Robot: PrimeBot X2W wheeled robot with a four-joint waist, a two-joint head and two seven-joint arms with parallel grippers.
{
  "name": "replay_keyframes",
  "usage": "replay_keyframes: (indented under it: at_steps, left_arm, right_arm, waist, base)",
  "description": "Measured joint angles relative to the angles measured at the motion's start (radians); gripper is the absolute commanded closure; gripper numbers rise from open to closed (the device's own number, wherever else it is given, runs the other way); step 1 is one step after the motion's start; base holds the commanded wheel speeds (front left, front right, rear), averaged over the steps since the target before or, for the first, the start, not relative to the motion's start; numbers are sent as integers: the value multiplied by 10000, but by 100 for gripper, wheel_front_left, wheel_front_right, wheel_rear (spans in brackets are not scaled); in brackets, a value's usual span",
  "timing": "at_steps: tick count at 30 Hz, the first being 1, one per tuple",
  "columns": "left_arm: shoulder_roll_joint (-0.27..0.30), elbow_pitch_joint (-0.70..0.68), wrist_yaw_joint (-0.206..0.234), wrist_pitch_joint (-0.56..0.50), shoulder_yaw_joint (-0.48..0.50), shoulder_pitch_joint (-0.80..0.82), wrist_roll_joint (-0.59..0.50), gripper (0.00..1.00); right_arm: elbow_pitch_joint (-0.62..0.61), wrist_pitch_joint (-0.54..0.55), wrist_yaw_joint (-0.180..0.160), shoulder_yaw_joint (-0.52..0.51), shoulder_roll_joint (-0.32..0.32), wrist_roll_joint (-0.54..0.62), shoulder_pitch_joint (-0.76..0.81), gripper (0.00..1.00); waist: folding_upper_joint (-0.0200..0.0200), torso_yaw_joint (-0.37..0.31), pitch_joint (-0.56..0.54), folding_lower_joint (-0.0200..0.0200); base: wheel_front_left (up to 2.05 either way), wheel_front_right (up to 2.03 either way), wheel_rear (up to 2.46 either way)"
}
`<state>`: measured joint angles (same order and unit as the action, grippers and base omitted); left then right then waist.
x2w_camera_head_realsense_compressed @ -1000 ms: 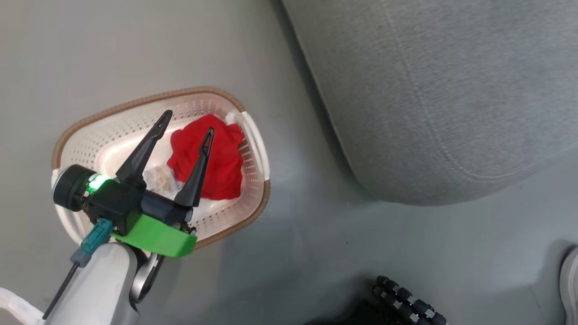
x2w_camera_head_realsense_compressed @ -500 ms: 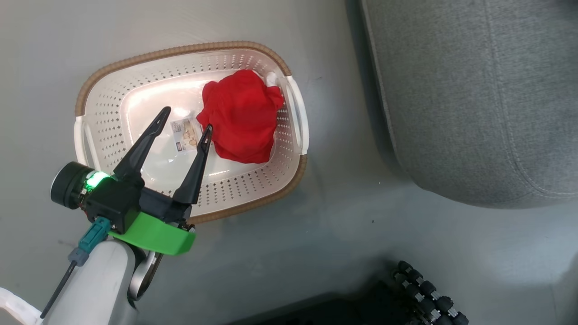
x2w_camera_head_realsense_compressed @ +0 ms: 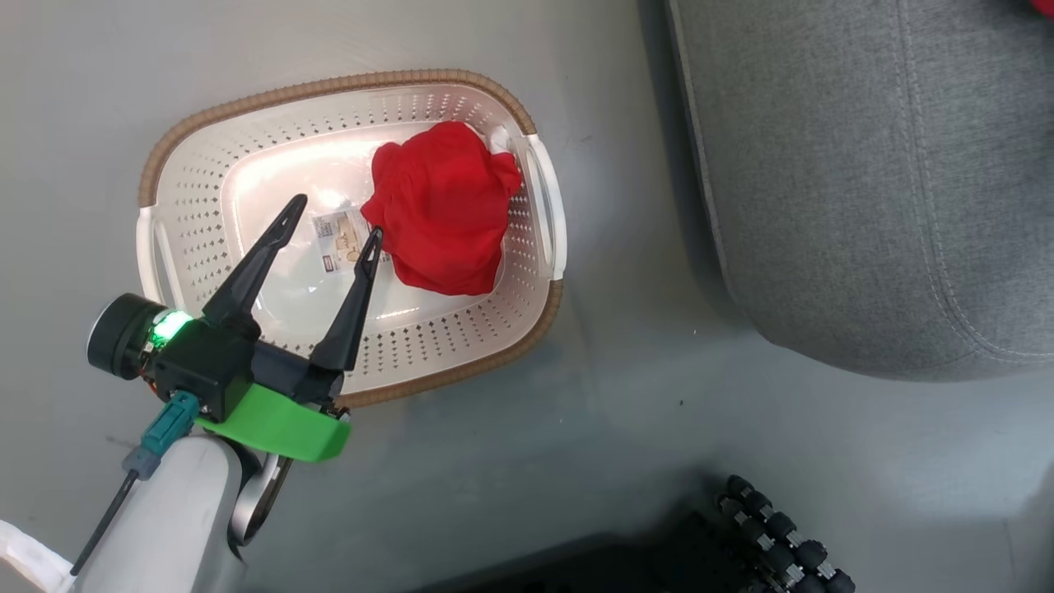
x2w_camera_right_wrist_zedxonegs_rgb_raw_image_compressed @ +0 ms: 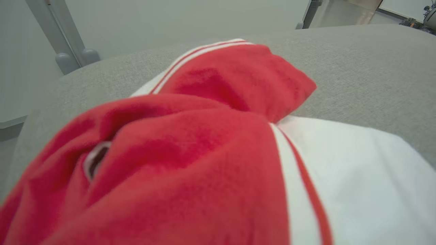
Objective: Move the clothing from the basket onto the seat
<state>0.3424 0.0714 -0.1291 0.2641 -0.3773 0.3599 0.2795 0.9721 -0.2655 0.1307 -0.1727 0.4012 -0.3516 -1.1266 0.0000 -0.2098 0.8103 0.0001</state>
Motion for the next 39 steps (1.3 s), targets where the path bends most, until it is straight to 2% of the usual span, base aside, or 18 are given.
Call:
replay_keyframes:
  at_steps: [12,16,22,29,33,39]
  left_arm:
    - [-573,418,0,0,-59,-222,167,0]
    - [-838,546,0,0,-19,-510,255,0]
    - [-1308,648,0,0,157,-1030,326,0]
    - [-1774,650,0,0,593,-1735,357,0]
    - [-2031,596,0,0,915,-2138,353,0]
    - [-2337,481,0,0,1430,-2697,349,0]
  right_arm:
    - [232,12,0,819,244,-362,1138,0]
    - [291,12,2,1536,284,-723,1676,0]
    - [77,12,2,2481,744,-1505,2452,0]
    - [-1728,13,2,2784,953,-2472,3420,0]
    - [-3164,13,2,2715,1047,-2729,4135,0]
    - [-5720,13,0,2414,788,-2807,5353,0]
  waist:
    - [0,-259,-1354,-1]
    - [0,-367,-2049,-1]
    - [0,-541,-3166,-2]
    - [0,-728,-4499,-2]
    - [0,-801,-5241,-2]
    - [0,-799,-6222,-2]
  base:
    - [0,0,0]
    - [0,0,0]
    - [0,0,0]
    - [0,0,0]
    - [0,0,0]
    - [0,0,0]
